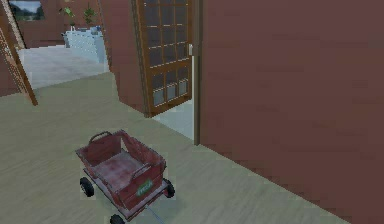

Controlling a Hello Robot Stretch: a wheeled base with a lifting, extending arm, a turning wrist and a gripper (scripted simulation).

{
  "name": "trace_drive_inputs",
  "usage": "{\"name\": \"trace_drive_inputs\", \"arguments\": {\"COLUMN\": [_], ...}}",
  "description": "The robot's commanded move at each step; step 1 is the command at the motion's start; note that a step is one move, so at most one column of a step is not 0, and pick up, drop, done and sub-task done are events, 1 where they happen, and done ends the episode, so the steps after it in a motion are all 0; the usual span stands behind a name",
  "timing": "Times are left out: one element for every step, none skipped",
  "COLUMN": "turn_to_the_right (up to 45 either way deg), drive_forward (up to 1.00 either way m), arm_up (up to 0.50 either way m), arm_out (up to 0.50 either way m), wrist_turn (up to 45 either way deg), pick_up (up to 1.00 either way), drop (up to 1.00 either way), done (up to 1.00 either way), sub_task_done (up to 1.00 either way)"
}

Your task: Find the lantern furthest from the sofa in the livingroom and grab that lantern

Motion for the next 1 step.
{"name": "trace_drive_inputs", "arguments": {"turn_to_the_right": [0.0], "drive_forward": [0.00], "arm_up": [0.10], "arm_out": [0.00], "wrist_turn": [0.0], "pick_up": [0.00], "drop": [0.00], "done": [0.00], "sub_task_done": [0.00]}}
